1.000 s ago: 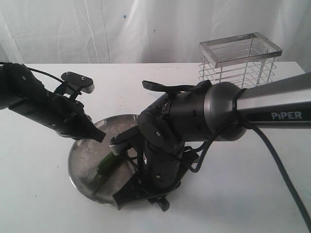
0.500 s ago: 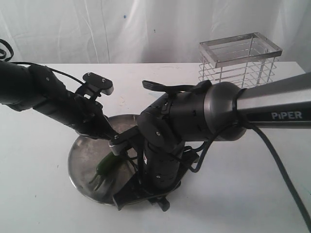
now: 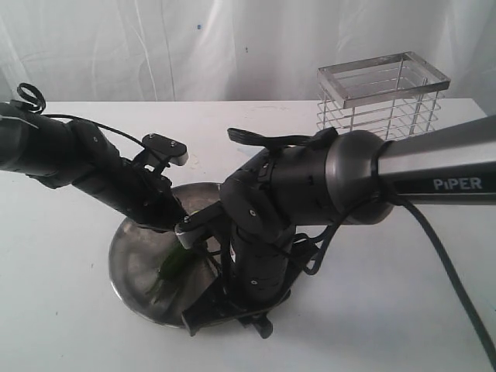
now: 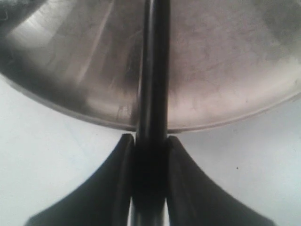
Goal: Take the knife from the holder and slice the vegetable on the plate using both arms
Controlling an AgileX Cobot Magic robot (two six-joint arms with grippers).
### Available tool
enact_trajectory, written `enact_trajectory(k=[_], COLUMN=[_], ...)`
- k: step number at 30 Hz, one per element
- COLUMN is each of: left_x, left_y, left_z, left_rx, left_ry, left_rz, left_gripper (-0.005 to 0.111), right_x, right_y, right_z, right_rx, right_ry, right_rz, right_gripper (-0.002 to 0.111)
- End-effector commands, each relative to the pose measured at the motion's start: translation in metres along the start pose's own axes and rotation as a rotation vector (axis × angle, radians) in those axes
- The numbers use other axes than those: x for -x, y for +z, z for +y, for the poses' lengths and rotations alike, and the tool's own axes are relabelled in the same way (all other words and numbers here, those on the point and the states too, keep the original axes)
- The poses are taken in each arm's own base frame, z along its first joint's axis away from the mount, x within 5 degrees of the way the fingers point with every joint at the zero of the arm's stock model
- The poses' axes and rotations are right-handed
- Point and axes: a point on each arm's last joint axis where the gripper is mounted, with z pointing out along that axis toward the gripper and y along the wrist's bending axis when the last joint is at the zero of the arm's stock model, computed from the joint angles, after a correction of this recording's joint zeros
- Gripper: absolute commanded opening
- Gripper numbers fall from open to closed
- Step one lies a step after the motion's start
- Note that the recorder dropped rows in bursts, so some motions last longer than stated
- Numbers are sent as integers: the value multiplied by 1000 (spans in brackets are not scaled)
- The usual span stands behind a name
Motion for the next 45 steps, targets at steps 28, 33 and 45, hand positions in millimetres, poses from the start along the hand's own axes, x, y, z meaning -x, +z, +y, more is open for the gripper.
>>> enact_trajectory(k=[28, 33, 45], left_x=[6, 5, 4], left_y=[-34, -34, -35], left_z=[-17, -19, -19], left_rx=[-74, -89, -100], left_ry=[56, 59, 57], left_rz=[0, 16, 26], left_gripper=[0, 0, 0], right_x=[7, 7, 10], right_y=[-6, -6, -7], right_z=[0, 0, 1], right_rx=[6, 6, 12], right_ry=[-14, -14, -43], right_rz=[-42, -42, -68], right_gripper=[0, 0, 0])
